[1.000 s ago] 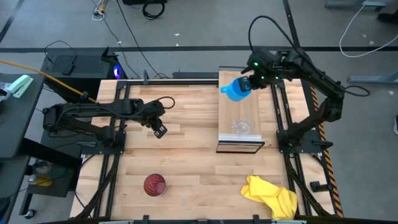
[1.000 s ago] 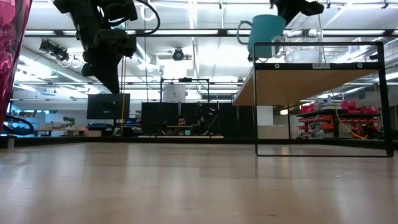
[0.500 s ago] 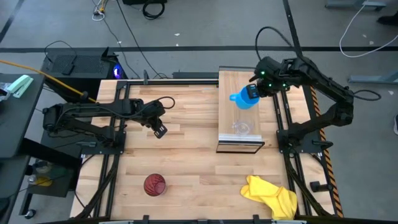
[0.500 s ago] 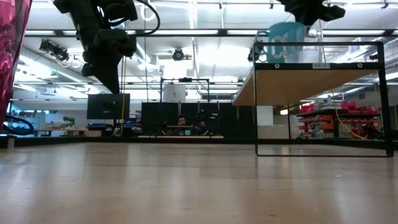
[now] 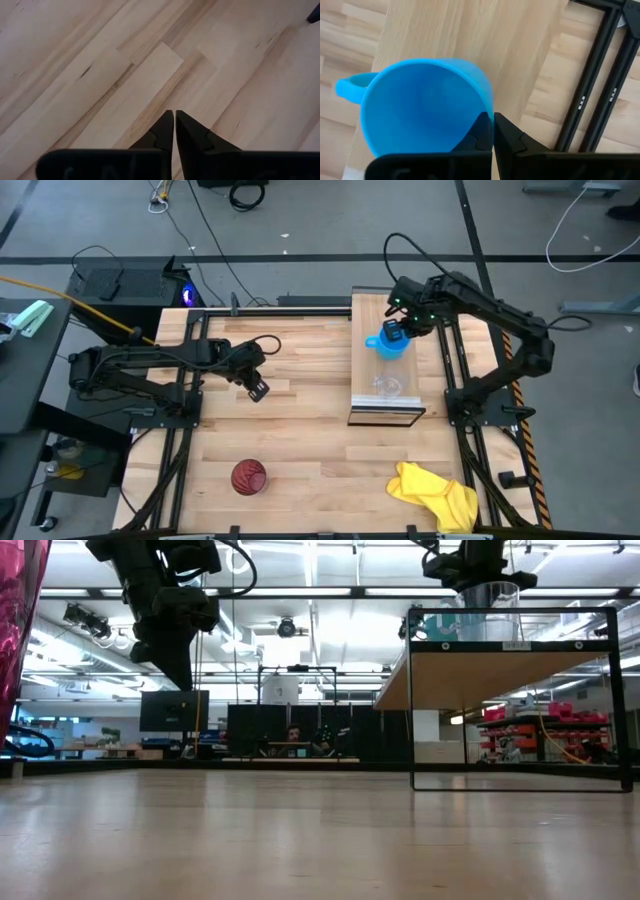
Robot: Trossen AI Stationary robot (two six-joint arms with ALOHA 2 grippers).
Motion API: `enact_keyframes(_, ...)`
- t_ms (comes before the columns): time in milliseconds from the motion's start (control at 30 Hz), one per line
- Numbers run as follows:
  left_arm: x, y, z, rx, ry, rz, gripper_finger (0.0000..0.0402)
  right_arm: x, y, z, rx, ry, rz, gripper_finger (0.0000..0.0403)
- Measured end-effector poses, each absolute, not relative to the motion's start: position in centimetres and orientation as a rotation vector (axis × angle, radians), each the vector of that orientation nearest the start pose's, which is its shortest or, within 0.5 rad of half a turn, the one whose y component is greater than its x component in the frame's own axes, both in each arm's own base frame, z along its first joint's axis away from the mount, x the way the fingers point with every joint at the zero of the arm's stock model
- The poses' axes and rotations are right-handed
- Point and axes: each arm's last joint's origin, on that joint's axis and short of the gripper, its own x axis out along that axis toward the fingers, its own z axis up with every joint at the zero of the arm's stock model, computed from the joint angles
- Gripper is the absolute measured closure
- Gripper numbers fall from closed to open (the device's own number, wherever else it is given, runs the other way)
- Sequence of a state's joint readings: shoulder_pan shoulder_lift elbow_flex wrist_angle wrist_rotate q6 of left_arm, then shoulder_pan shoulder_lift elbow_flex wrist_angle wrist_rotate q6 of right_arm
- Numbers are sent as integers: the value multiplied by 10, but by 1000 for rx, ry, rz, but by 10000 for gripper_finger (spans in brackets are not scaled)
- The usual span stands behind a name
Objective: Stack small to large cups/mugs on shelf
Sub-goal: Put the blue cup on the shelf
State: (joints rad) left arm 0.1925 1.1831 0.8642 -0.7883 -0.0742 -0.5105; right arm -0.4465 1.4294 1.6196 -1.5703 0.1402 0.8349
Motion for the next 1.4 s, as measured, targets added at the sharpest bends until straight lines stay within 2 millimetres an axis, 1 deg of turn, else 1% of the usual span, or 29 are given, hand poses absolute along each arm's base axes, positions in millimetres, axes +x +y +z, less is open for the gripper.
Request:
enact_keyframes(333, 210, 43, 242, -521, 1025, 518, 391, 208, -105, 373, 903, 1105, -1076, 399)
enact_keyframes(667, 210, 43, 242, -521, 1025, 518, 373, 209, -106, 372, 913, 1112, -1072, 395)
enact_keyframes(867, 210, 43, 242, -521, 1026, 518, 386, 209, -106, 372, 915, 1111, -1074, 393)
enact_keyframes(1000, 210, 43, 242, -521, 1026, 518, 391, 209, -106, 368, 924, 1121, -1086, 391)
enact_keyframes(1133, 210, 43, 242, -521, 1026, 519, 391, 209, -106, 359, 922, 1158, -1090, 375)
enact_keyframes(1233, 210, 43, 242, -521, 1026, 519, 383, 208, -105, 354, 916, 1185, -1101, 357)
enact_keyframes(1400, 210, 43, 242, -521, 1026, 518, 374, 208, -105, 354, 917, 1183, -1094, 329)
